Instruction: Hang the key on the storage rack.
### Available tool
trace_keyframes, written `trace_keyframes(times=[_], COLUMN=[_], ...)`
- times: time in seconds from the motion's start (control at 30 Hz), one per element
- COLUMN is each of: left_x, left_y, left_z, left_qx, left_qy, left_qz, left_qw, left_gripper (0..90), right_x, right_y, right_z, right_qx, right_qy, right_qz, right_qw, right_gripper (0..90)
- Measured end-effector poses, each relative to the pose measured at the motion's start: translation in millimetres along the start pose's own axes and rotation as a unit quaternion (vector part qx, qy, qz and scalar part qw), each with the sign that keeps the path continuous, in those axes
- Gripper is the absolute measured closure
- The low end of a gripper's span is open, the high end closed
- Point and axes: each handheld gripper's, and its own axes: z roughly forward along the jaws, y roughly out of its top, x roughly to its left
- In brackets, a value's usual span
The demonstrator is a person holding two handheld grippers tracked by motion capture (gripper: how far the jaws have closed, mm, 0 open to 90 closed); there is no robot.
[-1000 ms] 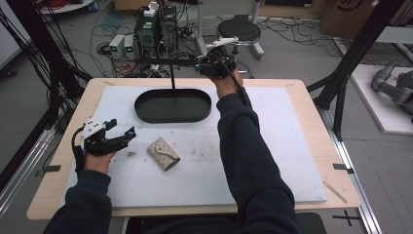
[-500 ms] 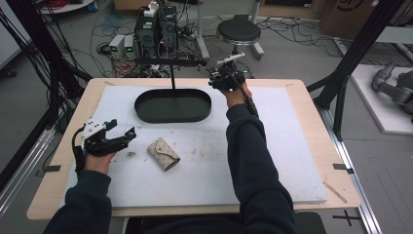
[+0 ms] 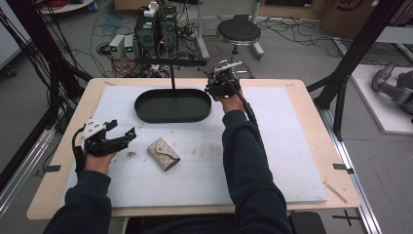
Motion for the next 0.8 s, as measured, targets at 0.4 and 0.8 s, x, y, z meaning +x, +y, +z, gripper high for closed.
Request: trace_keyframes(times=[0.4, 0.8], left_x=[-2.7, -5.0], left_y=[-0.5, 0.9], left_z=[1.7, 0.3], left_qx=[0.003, -0.002], left_qy=[-0.002, 0.001], left_qz=[0.005, -0.005], left_qw=[1.0, 1.0], left_gripper=[21.1, 21.1], right_x=[-49.4, -81.0], right_y=[-42.5, -136.7], right_z=[-66.4, -147.0], right_qx=[-0.043, -0.06], right_qy=[-0.003, -0.021], right_qz=[-0.012, -0.026], right_qw=[0.999, 0.9976], right_gripper=[46.3, 26.6])
